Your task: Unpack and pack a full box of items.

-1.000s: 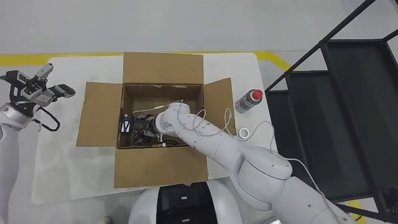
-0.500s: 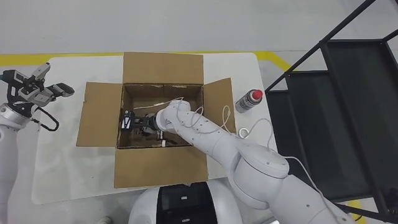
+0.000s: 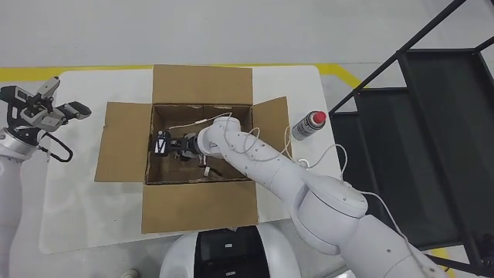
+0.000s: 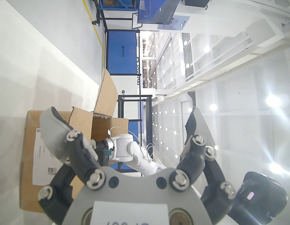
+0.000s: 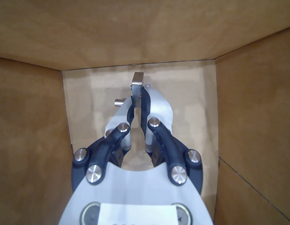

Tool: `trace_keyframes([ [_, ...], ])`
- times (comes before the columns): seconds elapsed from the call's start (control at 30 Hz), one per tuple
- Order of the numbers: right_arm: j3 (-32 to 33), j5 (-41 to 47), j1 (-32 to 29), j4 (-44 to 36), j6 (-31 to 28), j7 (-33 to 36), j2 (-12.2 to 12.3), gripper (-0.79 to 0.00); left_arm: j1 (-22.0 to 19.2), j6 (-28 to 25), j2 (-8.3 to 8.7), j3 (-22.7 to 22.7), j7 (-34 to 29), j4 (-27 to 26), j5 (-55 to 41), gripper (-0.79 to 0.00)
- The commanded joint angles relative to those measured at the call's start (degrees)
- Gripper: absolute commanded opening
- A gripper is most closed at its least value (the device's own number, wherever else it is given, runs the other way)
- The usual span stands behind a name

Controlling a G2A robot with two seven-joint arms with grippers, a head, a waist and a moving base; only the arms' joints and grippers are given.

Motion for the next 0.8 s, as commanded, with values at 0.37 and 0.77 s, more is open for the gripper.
trace_keyframes([
  [0.37,11.43,-4.31,-12.43,-30.36,-0.39,14.48,10.25,-0.785,0.76,-0.40,-0.11,-0.04,0.03,-0.90,-0.40,0.000],
  [0.77,28.08,-9.06,-32.13,-62.92,-4.46,21.33,18.13,-0.785,0.81,2.26,0.49,0.21,-3.44,-0.20,4.27,0.000],
])
